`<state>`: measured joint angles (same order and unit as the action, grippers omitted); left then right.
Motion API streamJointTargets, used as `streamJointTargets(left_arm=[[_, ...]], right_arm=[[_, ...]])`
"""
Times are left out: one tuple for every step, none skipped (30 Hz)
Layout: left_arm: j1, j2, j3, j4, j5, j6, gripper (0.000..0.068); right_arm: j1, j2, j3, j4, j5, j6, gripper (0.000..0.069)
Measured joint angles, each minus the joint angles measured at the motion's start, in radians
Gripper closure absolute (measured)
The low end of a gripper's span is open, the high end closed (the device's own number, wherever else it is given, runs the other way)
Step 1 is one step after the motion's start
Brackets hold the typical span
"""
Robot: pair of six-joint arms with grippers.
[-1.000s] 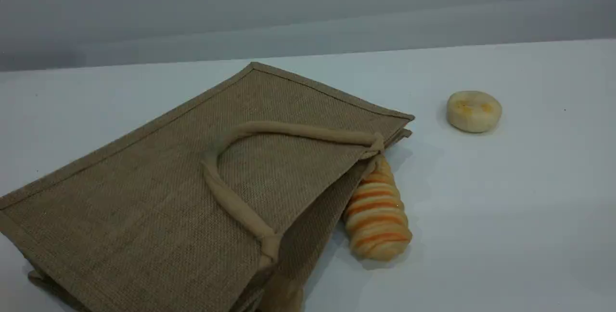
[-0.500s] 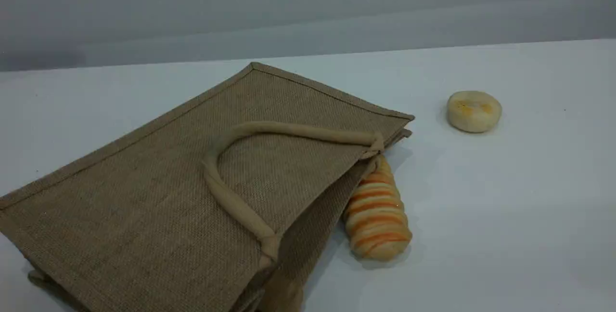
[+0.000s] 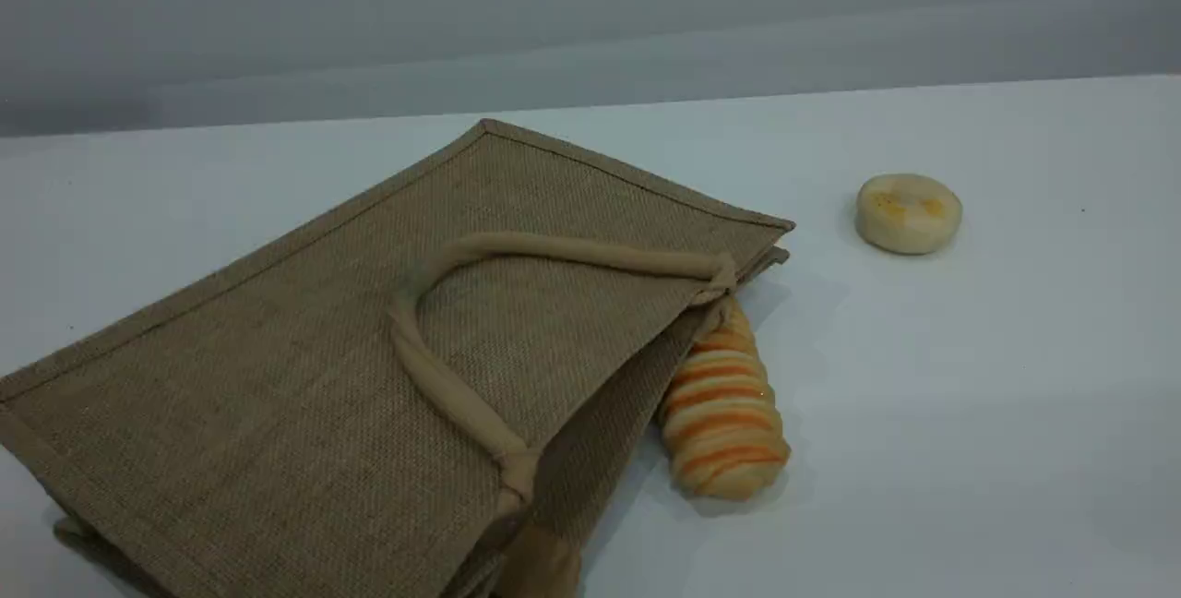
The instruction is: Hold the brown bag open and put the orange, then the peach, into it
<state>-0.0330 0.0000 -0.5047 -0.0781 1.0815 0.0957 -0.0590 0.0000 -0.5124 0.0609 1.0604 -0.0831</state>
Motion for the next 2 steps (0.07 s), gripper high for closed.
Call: streamJointTargets(left_arm=[[0.0,0.0,0.0,0.0,0.0,0.0,0.0142],[0.0,0.0,0.0,0.0,0.0,0.0,0.0142]], right_arm=[[0.0,0.0,0.0,0.0,0.0,0.0,0.0222],[0.0,0.0,0.0,0.0,0.0,0.0,0.0222]])
